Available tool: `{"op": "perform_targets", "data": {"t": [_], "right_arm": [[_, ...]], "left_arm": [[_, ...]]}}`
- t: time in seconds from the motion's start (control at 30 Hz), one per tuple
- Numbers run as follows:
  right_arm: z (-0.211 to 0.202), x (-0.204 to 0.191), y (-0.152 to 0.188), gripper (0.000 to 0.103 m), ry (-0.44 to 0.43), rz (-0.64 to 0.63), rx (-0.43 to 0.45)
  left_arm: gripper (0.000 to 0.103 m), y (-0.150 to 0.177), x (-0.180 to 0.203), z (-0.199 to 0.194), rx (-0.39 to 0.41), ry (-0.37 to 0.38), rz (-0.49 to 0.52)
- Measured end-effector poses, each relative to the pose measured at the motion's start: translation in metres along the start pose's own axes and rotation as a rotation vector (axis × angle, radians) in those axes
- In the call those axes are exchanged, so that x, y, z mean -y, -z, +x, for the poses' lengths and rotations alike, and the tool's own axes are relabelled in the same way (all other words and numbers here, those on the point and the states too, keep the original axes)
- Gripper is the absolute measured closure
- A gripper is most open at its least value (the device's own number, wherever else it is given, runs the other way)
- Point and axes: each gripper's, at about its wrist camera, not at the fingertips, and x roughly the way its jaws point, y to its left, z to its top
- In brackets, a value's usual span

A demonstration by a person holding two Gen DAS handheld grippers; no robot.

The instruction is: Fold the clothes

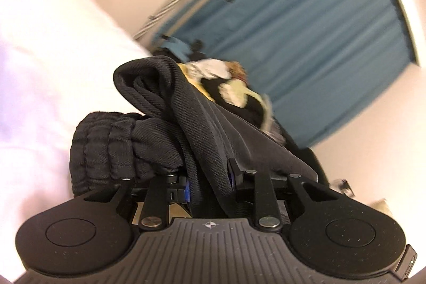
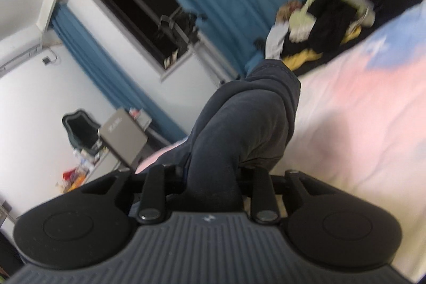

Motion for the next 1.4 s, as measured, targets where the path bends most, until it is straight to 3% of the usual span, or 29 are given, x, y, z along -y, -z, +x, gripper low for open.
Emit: {"op": "perform_targets", "data": {"t": [0.1, 0.27, 0.43, 0.6, 0.7, 0.8, 0.9, 1.0, 1.07, 1.13, 1.2, 1.4], "right_arm": [[-0.037, 0.02, -0.037, 0.076, 0.036, -0.012, 0.065], [-0.098, 0.063, -0.101, 0.076, 0.107, -0.045, 0.183], [-0.146, 0.146, -0.137, 0.075, 0.195, -0.062, 0.287], [-0.159, 0.244, -0.121, 0.075, 0.298, 0.049, 0.31], [-0.156, 0.309, -0.08, 0.074, 0.367, 0.2, 0.273], [-0.152, 0.358, -0.028, 0.07, 0.414, 0.334, 0.256], [-0.153, 0.368, -0.005, 0.069, 0.391, 0.341, 0.301], [-0.152, 0.368, 0.001, 0.066, 0.393, 0.34, 0.313], [-0.155, 0.365, 0.0, 0.059, 0.403, 0.344, 0.305], [-0.162, 0.357, -0.002, 0.046, 0.438, 0.335, 0.302], [-0.168, 0.34, -0.004, 0.045, 0.489, 0.287, 0.29], [-0.186, 0.286, -0.005, 0.04, 0.595, 0.146, 0.282]], "left_arm": [[0.074, 0.018, 0.048, 0.019, -0.028, 0.061, 0.038], [0.074, 0.048, 0.134, 0.093, -0.078, 0.192, 0.087], [0.073, 0.104, 0.185, 0.177, -0.163, 0.28, 0.115], [0.074, 0.183, 0.179, 0.247, -0.312, 0.268, 0.13], [0.074, 0.219, 0.157, 0.272, -0.381, 0.229, 0.144], [0.072, 0.238, 0.141, 0.279, -0.399, 0.247, 0.196], [0.07, 0.246, 0.138, 0.275, -0.385, 0.269, 0.284], [0.062, 0.241, 0.139, 0.272, -0.43, 0.271, 0.292], [0.043, 0.24, 0.143, 0.261, -0.469, 0.288, 0.333], [0.022, 0.236, 0.145, 0.243, -0.472, 0.29, 0.41], [0.009, 0.23, 0.148, 0.223, -0.463, 0.285, 0.484], [0.007, 0.194, 0.152, 0.163, -0.361, 0.208, 0.571]]}}
